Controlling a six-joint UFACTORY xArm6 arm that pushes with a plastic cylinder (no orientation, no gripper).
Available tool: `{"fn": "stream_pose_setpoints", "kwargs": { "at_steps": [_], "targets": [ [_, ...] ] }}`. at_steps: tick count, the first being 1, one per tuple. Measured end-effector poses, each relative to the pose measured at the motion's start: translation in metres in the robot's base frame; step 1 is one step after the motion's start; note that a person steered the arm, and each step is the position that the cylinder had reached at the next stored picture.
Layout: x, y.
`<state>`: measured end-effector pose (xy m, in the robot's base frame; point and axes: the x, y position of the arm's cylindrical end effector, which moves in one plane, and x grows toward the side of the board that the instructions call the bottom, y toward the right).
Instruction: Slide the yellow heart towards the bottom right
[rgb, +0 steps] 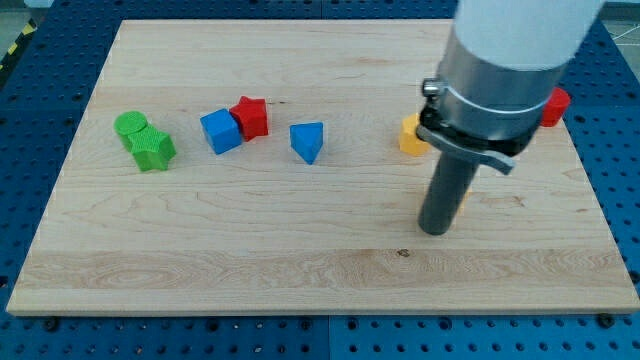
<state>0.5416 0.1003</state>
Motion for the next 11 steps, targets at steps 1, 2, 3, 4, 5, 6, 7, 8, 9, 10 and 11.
{"fn": "stream_pose_setpoints", "kwargs": {
  "at_steps": [1,2,3,4,5,6,7,8,9,10,11],
  "targets": [
    [0.0,-0.038],
    [-0.001,-0.061],
    [-0.024,-0.038],
    [-0.028,-0.005],
    [-0.028,-0.005],
    [-0.027,0.015],
    [-0.027,0.036],
    [-0.027,0.011],
    [-0.051,0.002],
    [-0.061,0.053],
    [-0.061,0.068]
  ]
}}
